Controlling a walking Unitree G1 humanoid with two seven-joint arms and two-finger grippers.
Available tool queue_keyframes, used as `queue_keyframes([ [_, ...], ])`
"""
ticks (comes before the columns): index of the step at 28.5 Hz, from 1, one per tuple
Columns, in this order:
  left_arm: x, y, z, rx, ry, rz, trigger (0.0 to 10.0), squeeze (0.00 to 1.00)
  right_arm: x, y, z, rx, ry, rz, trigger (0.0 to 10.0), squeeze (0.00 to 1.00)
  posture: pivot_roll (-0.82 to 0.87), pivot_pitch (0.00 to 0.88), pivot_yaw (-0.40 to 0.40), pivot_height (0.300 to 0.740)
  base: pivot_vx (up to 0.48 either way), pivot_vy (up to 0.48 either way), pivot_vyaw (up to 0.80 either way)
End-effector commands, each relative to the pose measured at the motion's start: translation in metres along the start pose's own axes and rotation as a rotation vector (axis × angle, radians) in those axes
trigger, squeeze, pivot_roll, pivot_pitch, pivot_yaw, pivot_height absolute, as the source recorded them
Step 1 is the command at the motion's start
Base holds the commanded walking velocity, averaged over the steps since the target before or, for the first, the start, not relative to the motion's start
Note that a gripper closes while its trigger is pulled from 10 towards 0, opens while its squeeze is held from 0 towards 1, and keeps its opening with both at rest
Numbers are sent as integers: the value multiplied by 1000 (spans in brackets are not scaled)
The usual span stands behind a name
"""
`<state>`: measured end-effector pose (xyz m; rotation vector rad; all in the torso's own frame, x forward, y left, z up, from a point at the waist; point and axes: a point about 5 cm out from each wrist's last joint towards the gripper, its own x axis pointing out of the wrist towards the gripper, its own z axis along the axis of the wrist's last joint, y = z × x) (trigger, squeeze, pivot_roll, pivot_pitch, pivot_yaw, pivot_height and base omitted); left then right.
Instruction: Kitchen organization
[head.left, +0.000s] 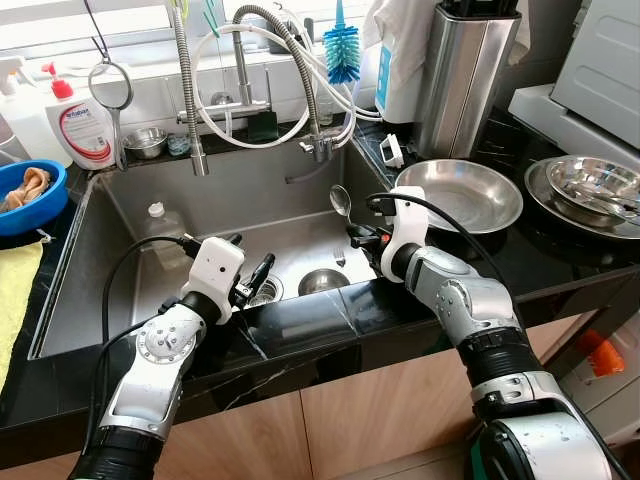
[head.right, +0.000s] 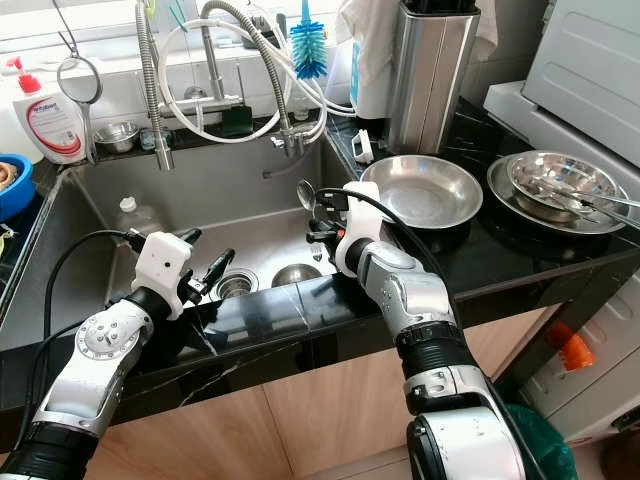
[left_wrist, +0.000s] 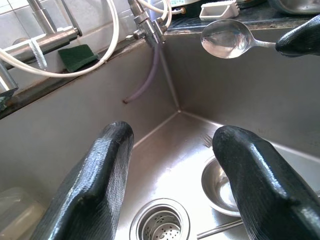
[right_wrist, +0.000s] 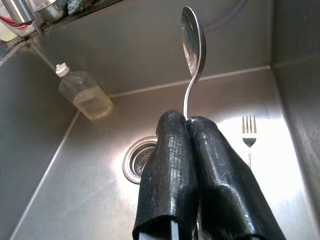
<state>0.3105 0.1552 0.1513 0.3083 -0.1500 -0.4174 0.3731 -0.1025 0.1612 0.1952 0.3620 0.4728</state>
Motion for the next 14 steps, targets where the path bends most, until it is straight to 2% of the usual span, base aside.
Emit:
queue_keyframes([
  [1, -1, -2, -2, -7, 13, -18, 10000, 0, 1, -2, -7, 14, 24, -20, 10000, 349, -89, 0, 59, 740, 0, 0, 0],
  [2, -1, -2, -2, -6, 13, -20, 10000, 0, 1, -3, -7, 15, 24, -23, 10000, 318, -89, 0, 59, 740, 0, 0, 0],
  [5, -2, -2, -2, -2, 15, -24, 10000, 0, 1, -2, -7, 15, 23, -23, 10000, 318, -89, 0, 61, 740, 0, 0, 0],
  [9, -2, -4, -3, -2, 18, -31, 10000, 0, 1, -2, -6, 15, 19, -19, 10000, 369, -89, 0, 61, 740, 0, 0, 0],
  [10, -2, -4, -3, -2, 18, -32, 10000, 0, 1, -2, -6, 15, 19, -19, 10000, 659, -89, 0, 61, 740, 0, 0, 0],
  [11, -2, -4, -3, -3, 18, -34, 10000, 0, 1, -2, -6, 15, 19, -20, 10000, 812, -90, 0, 60, 740, 0, 0, 0],
  [14, -2, -5, -3, -4, 20, -36, 10000, 0, 1, -3, -6, 17, 19, -25, 10000, 808, -90, 0, 60, 740, 0, 0, 0],
])
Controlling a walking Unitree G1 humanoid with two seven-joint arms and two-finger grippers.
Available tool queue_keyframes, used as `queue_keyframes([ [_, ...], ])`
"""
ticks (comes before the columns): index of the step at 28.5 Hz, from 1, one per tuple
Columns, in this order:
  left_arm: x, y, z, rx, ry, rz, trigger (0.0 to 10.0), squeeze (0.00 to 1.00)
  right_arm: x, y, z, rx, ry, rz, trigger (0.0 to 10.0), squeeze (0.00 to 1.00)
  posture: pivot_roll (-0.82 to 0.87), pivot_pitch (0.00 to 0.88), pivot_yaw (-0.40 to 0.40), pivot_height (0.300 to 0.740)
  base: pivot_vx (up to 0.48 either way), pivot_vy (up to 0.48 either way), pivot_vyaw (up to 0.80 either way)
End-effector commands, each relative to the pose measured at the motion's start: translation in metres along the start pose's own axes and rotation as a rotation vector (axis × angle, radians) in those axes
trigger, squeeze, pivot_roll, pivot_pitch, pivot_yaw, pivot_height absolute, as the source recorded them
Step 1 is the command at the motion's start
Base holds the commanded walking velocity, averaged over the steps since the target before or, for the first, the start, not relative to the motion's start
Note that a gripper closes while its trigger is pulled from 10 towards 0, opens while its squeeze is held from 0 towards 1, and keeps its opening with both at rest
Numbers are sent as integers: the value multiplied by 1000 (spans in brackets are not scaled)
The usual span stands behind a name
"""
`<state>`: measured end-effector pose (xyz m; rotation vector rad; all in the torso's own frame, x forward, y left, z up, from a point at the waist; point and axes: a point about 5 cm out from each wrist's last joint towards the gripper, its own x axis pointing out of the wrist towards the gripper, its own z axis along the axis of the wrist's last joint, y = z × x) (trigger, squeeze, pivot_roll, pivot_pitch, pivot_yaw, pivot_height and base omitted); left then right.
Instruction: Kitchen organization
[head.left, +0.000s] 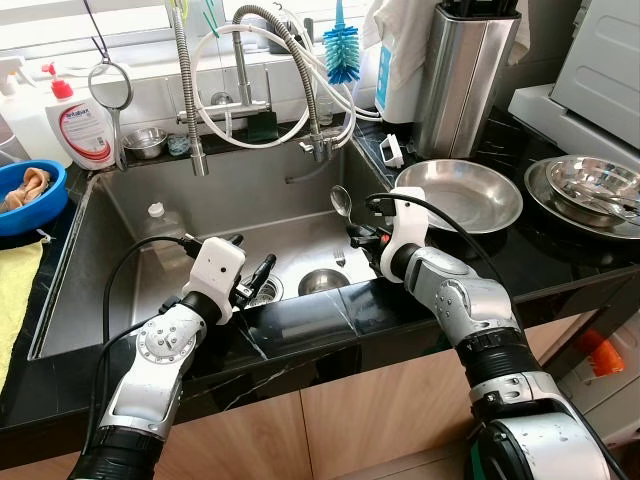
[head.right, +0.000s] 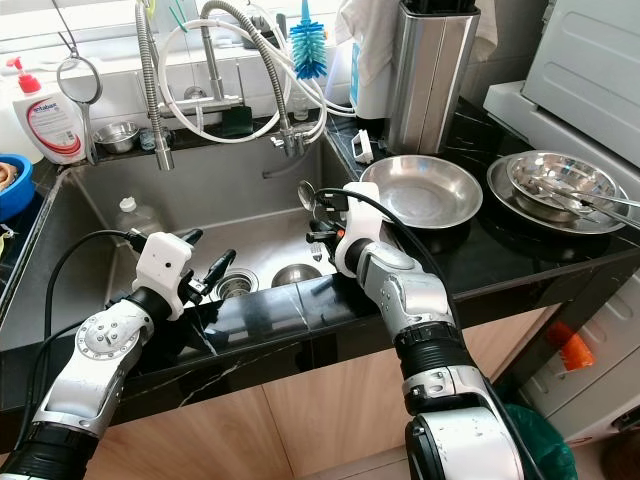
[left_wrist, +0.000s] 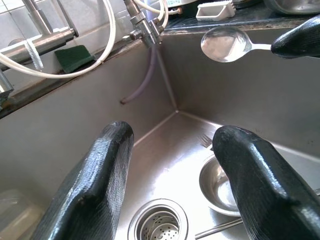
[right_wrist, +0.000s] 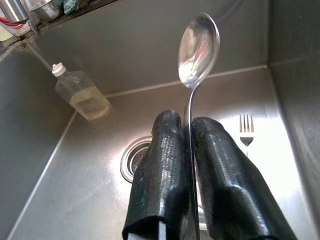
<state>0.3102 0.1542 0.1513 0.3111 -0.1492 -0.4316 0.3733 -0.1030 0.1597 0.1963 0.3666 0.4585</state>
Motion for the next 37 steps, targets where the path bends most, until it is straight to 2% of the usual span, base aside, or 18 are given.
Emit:
queue_keyframes([
  [1, -2, -4, -4, -4, 23, -23, 10000, 0, 0, -2, -5, 14, 16, -12, 10000, 816, -91, 0, 59, 740, 0, 0, 0],
  [2, -2, -5, -4, -2, 26, -27, 10000, 0, 0, -2, -6, 16, 18, -10, 10000, 1000, -91, 0, 59, 740, 0, 0, 0],
  [4, -2, -5, -4, -3, 27, -28, 10000, 0, 0, -2, -6, 14, 22, -14, 10000, 1000, -89, 0, 58, 740, 0, 0, 0],
  [5, -2, -4, -4, -3, 27, -28, 10000, 0, 0, -3, -6, 12, 24, -18, 10000, 816, -88, 0, 57, 740, 0, 0, 0],
  [6, -2, -4, -4, -3, 27, -28, 10000, 0, 0, -3, -6, 12, 24, -18, 10000, 816, -88, 0, 57, 740, 0, 0, 0],
  [7, -2, -4, -4, -2, 27, -27, 10000, 0, 0, -3, -6, 8, 22, -17, 10000, 55, -88, 0, 57, 740, 0, 0, 0],
  [8, -2, -4, -4, -2, 27, -26, 10000, 0, 0, -2, -5, 4, 21, -15, 10000, 55, -88, 0, 57, 740, 0, 0, 0],
  [9, -2, -4, -4, -3, 27, -26, 10000, 0, 0, -2, -5, 1, 19, -14, 10000, 0, -89, 0, 56, 740, 0, 0, 0],
  [14, -2, -4, -5, -4, 29, -22, 10000, 0, -1, 0, 2, -37, -11, -21, 10000, 0, -89, 0, 56, 740, 0, 0, 0],
  [17, -2, -4, -5, -4, 27, -21, 10000, 0, -3, 1, 9, -136, -29, -49, 10000, 0, -96, 0, 55, 740, 0, 0, 0],
  [18, -1, -5, -5, -6, 26, -22, 10000, 0, -5, 3, 16, -209, -51, -66, 10000, 0, -94, 0, 54, 740, 0, 0, 0],
  [20, -1, -5, -5, -6, 26, -22, 10000, 0, -6, 4, 20, -250, -62, -78, 10000, 0, -94, 0, 54, 740, 0, 0, 0],
  [21, -1, -5, -5, -8, 26, -22, 10000, 0, -8, 5, 29, -333, -87, -104, 10000, 0, -99, 0, 56, 740, 0, 0, 0],
  [27, -1, -5, -5, -10, 29, -24, 10000, 0, -14, 15, 55, -345, -185, -83, 10000, 0, -100, 0, 56, 740, 0, 0, 0],
  [28, -1, -5, -5, -10, 29, -25, 10000, 0, -15, 17, 57, -345, -193, -75, 10000, 298, -100, 0, 56, 740, 0, 0, 0],
  [29, -1, -6, -5, -11, 29, -25, 10000, 0, -16, 17, 58, -345, -199, -70, 10000, 1000, -100, 0, 56, 740, 0, 0, 0],
  [34, -1, -6, -6, -14, 30, -25, 10000, 0, -21, 11, 67, -349, -201, -125, 10000, 1000, -104, 0, 55, 740, 0, 0, 0],
  [37, -1, -7, -6, -12, 29, -30, 10000, 0, -21, 1, 62, -393, -146, -180, 10000, 1000, -107, 0, 58, 740, 0, 0, 0],
])
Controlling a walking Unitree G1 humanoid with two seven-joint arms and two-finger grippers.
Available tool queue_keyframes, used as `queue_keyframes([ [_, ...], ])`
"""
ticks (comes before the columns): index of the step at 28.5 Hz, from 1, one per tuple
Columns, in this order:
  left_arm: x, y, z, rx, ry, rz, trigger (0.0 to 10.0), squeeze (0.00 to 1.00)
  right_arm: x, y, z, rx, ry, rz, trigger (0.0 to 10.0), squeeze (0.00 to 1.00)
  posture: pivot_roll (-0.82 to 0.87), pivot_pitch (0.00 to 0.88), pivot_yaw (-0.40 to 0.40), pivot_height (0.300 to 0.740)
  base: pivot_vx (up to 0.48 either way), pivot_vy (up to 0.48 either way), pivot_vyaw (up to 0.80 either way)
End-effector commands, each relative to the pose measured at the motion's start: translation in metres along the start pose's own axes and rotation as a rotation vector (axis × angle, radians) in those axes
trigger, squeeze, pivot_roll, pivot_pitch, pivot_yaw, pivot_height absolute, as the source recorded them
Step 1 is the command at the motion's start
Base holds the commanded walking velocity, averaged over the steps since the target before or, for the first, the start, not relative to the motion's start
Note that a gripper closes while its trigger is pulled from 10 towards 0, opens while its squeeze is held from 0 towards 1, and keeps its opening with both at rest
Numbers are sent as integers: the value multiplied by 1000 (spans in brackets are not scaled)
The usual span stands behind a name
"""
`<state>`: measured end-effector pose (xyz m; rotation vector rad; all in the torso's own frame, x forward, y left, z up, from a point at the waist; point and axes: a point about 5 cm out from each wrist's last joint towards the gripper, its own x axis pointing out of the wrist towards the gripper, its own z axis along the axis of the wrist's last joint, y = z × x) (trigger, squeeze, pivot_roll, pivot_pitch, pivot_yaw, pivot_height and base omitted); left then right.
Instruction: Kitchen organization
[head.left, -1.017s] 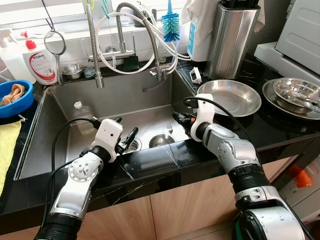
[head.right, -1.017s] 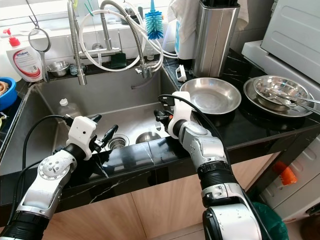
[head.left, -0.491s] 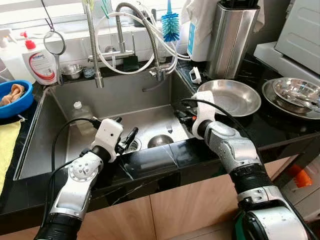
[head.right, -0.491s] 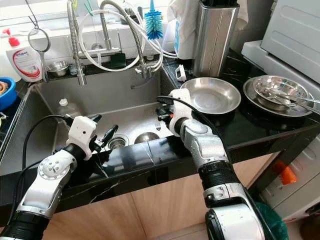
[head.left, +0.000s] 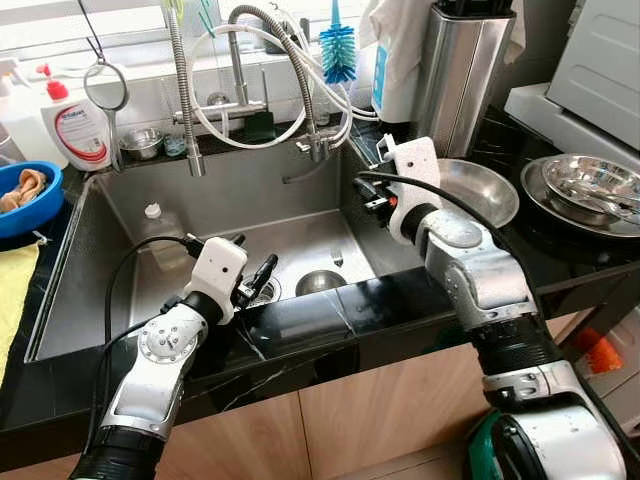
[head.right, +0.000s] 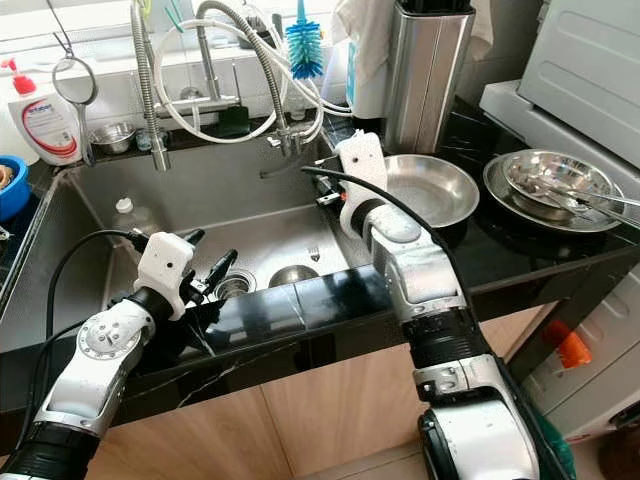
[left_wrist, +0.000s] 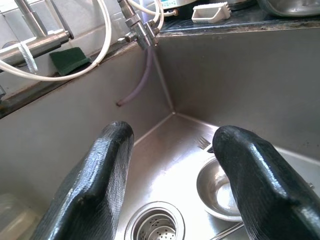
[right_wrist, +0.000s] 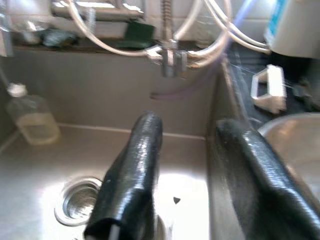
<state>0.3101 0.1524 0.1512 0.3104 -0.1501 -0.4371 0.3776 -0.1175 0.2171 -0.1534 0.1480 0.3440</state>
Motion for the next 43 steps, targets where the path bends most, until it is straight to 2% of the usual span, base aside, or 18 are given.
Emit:
queue_keyframes([
  [1, -2, -5, -6, -11, 31, -26, 10000, 0, 0, -3, 4, -52, 15, -26, 10000, 1000, -108, 0, 58, 740, 0, 0, 0],
  [2, -1, -5, -5, -11, 28, -27, 10000, 0, 1, -11, -3, -81, 54, -77, 10000, 0, -106, 0, 58, 740, 0, 0, 0],
  [6, -1, -6, -5, -11, 26, -31, 10000, 0, 0, -16, -9, -34, 78, -113, 10000, 0, -101, 0, 58, 740, 0, 0, 0],
  [28, -1, -10, -4, 5, 26, -55, 10000, 0, 3, -17, -20, 1, 137, -177, 10000, 0, -100, 0, 57, 740, 0, 0, 0],
  [30, -1, -10, -5, 5, 28, -53, 10000, 0, 3, -18, -20, 6, 137, -176, 10000, 39, -101, 0, 56, 740, 0, 0, 0],
  [31, -2, -11, -6, 3, 31, -52, 10000, 0, 3, -18, -21, 17, 141, -179, 10000, 1000, -99, 0, 57, 740, 0, 0, 0],
  [32, -2, -11, -6, 3, 32, -52, 10000, 0, 4, -18, -21, 18, 143, -182, 10000, 1000, -100, 0, 58, 740, 0, 0, 0],
  [33, -2, -11, -6, 3, 34, -52, 10000, 0, 4, -18, -21, 15, 146, -185, 10000, 408, -101, 0, 58, 740, 0, 0, 0],
  [34, -2, -10, -6, 3, 34, -52, 10000, 0, 4, -19, -21, 13, 147, -187, 10000, 408, -101, 0, 58, 740, 0, 0, 0],
  [35, -2, -10, -6, 6, 35, -52, 10000, 0, 5, -19, -21, 14, 146, -190, 10000, 0, -101, 0, 58, 740, 0, 0, 0],
  [43, -2, -9, -6, 9, 34, -50, 10000, 0, 7, -17, -23, 35, 153, -179, 10000, 0, -105, 0, 59, 740, 0, 0, 0],
])
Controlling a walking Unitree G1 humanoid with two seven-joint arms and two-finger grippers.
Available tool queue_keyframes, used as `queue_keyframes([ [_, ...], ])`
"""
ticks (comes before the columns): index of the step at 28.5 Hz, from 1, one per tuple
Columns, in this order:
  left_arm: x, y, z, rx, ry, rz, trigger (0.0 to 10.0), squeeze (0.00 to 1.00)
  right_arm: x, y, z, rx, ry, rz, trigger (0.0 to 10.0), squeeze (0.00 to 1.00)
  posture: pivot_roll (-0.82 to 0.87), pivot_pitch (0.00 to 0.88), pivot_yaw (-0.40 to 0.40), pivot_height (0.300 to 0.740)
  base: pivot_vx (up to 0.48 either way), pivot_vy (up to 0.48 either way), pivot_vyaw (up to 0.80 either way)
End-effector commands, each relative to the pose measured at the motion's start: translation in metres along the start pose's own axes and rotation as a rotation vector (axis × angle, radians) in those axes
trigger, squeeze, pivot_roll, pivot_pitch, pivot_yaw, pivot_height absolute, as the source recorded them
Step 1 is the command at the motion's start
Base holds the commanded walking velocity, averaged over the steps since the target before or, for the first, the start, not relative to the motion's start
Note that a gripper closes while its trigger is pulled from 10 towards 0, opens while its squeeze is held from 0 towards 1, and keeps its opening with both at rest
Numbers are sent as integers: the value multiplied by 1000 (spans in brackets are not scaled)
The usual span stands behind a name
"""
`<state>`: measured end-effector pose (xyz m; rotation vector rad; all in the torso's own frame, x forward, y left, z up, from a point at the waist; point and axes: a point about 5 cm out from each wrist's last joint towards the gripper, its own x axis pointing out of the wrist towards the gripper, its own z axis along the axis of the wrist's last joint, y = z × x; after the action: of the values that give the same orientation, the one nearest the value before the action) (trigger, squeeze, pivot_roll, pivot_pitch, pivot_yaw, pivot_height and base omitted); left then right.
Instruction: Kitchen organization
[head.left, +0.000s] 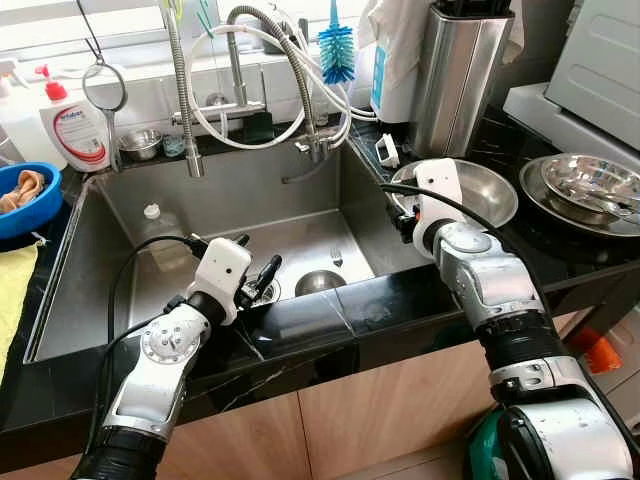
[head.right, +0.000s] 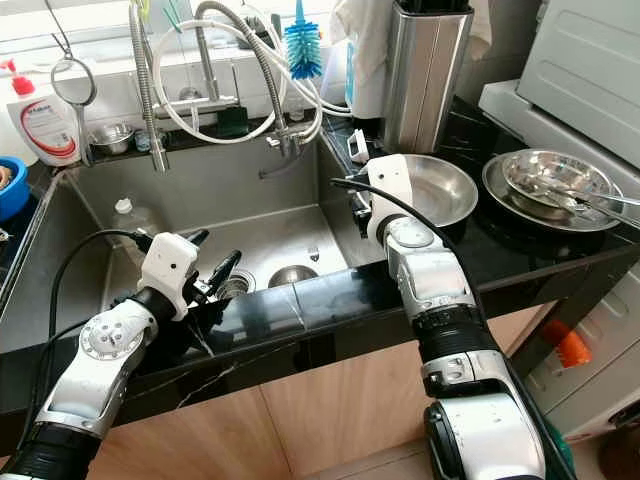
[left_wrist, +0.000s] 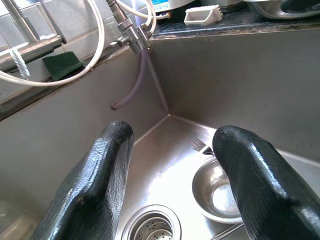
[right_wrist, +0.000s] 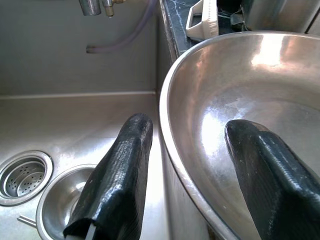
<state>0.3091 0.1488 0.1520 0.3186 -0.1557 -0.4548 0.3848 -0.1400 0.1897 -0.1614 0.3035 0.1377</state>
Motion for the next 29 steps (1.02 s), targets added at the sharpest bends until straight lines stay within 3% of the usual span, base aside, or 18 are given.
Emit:
queue_keyframes([
  [1, -2, -7, -7, -1, 40, -35, 10000, 0, 1, 4, 6, -7, -9, 11, 10000, 0, -104, 0, 60, 740, 0, 0, 0],
  [4, -2, -7, -7, -3, 38, -37, 10000, 0, 2, 4, 4, -11, -2, 11, 10000, 0, -102, 0, 60, 740, 0, 0, 0],
  [5, -2, -7, -7, -2, 38, -37, 10000, 0, 2, 5, 4, -11, -1, 15, 8667, 0, -103, 0, 61, 740, 0, 0, 0],
  [6, -2, -7, -7, -1, 38, -37, 10000, 0, 3, 5, 3, -13, -1, 24, 2078, 0, -103, 0, 61, 740, 0, 0, 0],
  [7, -2, -6, -7, -1, 38, -37, 10000, 0, 3, 6, 3, -15, -2, 30, 2078, 0, -103, 0, 62, 740, 0, 0, 0],
  [8, -2, -5, -7, 0, 39, -37, 10000, 0, 3, 7, 2, -31, -1, 37, 0, 0, -103, 0, 62, 740, 0, 0, 0],
  [29, 0, -1, -6, 15, 35, -33, 10000, 0, 4, 11, 6, -11, -14, 39, 0, 0, -101, 0, 65, 740, 0, 0, 0],
])
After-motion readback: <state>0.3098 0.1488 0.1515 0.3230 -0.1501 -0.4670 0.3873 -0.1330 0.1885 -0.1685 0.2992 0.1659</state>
